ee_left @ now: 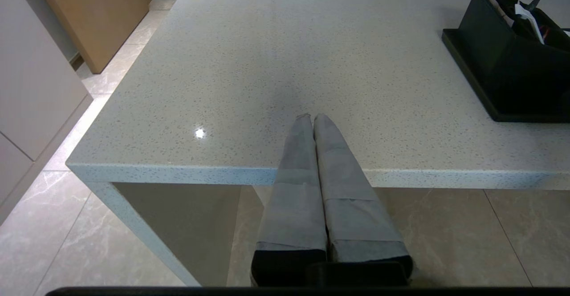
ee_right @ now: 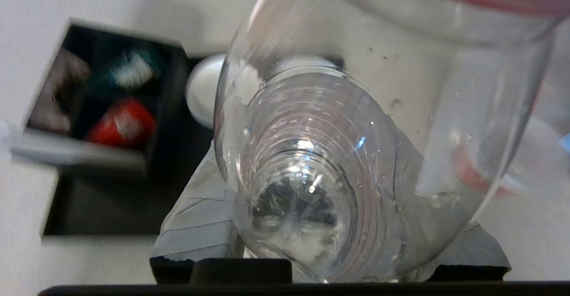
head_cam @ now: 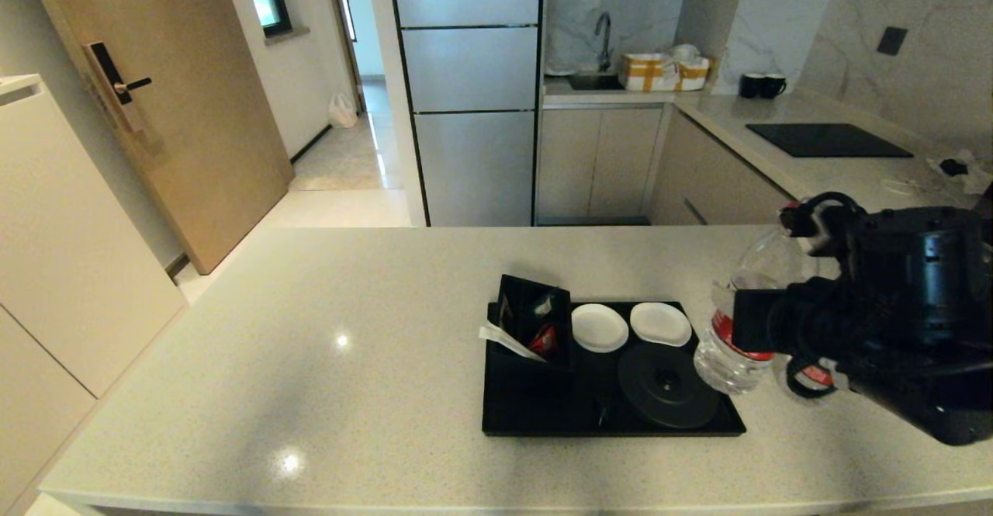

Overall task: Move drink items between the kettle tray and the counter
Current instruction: Place it on the right

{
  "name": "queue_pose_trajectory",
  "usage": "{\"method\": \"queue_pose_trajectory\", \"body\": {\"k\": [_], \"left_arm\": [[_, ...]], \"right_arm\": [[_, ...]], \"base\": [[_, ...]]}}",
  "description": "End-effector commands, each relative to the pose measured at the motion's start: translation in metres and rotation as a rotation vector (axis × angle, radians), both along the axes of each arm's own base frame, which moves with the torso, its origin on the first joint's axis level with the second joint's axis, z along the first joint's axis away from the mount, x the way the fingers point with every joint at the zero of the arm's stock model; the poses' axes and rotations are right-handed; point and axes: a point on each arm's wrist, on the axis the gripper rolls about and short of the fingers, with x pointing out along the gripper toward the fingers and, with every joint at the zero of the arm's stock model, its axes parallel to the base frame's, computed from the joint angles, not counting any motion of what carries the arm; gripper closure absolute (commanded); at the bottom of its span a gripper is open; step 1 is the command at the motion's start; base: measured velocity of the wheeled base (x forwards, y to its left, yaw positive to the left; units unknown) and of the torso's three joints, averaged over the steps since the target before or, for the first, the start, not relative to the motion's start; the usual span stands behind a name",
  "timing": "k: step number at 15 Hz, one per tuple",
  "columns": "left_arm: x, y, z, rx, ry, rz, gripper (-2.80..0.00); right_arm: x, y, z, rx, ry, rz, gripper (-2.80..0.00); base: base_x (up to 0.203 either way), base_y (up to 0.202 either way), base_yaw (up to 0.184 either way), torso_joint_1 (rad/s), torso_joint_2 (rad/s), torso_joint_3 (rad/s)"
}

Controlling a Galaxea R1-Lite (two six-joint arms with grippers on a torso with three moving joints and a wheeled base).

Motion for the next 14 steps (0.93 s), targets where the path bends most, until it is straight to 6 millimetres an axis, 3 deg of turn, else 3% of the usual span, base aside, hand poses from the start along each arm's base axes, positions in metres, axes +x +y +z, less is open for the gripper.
{"method": "queue_pose_trajectory", "body": {"k": [1, 8, 11, 14], "left_arm": [[0.000, 0.000, 0.000, 0.000, 0.000, 0.001, 0.00], [0.000, 0.000, 0.000, 0.000, 0.001, 0.001, 0.00], [0.000, 0.000, 0.000, 0.000, 0.001, 0.001, 0.00], [0.000, 0.000, 0.000, 0.000, 0.001, 0.001, 0.00]], "right_arm": [[-0.033, -0.017, 0.007, 0.022, -0.038, 0.000, 0.00], [-0.077, -0.045, -0.048, 0.002, 0.118, -0.050, 0.00], [-0.086, -0.051, -0.070, 0.019, 0.187, -0.088, 0.00], [-0.080, -0.055, -0.083, 0.036, 0.194, -0.142, 0.00]], "base": [[0.000, 0.000, 0.000, 0.000, 0.00, 0.000], [0.000, 0.000, 0.000, 0.000, 0.00, 0.000], [0.000, 0.000, 0.000, 0.000, 0.00, 0.000], [0.000, 0.000, 0.000, 0.000, 0.00, 0.000]]}}
